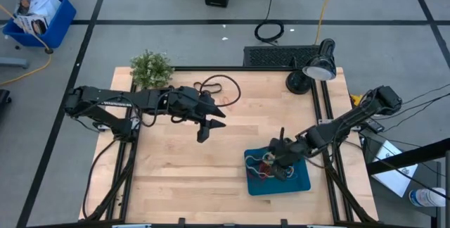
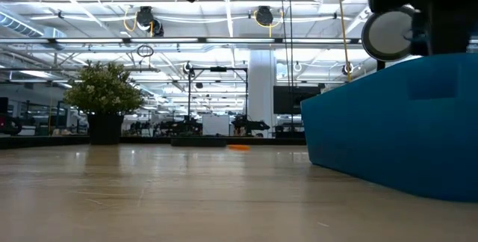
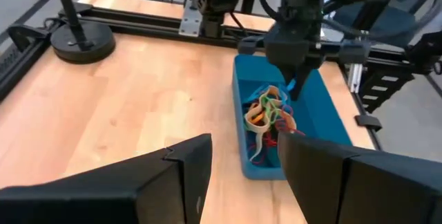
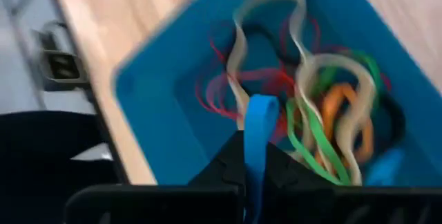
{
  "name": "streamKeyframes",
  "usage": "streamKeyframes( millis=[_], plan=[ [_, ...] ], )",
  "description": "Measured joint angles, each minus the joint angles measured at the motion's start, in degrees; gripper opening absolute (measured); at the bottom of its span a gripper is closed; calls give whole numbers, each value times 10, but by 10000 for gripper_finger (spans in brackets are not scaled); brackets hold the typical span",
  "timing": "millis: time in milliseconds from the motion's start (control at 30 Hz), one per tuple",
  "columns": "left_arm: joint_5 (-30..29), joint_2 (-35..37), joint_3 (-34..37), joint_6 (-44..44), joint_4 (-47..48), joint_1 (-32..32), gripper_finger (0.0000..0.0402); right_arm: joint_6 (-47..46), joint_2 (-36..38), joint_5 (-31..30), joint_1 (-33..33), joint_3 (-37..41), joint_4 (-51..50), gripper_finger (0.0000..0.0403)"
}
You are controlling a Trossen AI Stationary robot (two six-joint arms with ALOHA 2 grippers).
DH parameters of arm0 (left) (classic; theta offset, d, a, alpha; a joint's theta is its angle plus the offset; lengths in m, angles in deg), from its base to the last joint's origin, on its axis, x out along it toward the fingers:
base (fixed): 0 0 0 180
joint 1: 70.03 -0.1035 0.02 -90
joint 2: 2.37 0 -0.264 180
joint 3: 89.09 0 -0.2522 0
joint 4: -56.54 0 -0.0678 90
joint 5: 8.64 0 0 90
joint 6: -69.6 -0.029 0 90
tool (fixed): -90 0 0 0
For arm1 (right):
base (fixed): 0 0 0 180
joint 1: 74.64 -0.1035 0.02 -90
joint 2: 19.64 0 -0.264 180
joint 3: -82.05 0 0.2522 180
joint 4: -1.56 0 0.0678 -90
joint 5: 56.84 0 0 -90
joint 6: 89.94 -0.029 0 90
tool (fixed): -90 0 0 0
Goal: Pick and place rubber bands into bin
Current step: Put the blue rubber band into the blue bin
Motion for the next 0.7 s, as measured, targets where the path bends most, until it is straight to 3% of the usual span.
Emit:
streamKeyframes(
  millis=[133, 400, 700],
  plan=[
    [0, 0, 0, -7, 0, -8, 173, -45, -17, 1, -10, 0, -20, 0],
    [0, 0, 0, -8, 3, -17, 173, -46, -35, -1, -10, 0, -21, 14],
    [-1, 0, 0, -39, 45, -17, 173, -52, -34, -2, -10, 0, -19, 74]
  ],
)
